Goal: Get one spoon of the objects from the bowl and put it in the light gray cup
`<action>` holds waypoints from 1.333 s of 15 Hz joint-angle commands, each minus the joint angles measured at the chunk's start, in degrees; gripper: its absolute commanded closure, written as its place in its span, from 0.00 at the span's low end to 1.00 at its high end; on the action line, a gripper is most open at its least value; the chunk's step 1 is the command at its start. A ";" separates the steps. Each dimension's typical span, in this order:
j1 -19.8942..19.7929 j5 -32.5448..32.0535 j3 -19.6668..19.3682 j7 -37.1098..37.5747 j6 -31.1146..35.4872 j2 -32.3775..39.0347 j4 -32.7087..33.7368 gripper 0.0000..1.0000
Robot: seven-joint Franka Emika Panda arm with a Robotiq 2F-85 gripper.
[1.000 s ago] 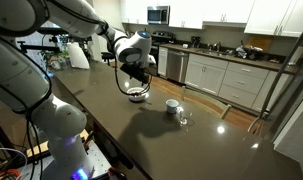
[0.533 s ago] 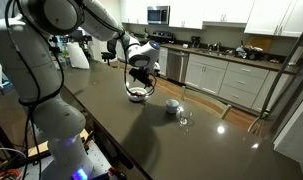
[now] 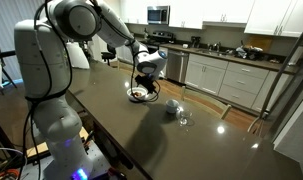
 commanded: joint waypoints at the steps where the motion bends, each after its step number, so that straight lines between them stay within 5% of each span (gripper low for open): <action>1: -3.52 0.41 2.16 -2.45 -1.25 3.39 2.74 0.00; 20: -9.68 12.62 6.90 -13.85 -2.78 15.39 11.78 0.00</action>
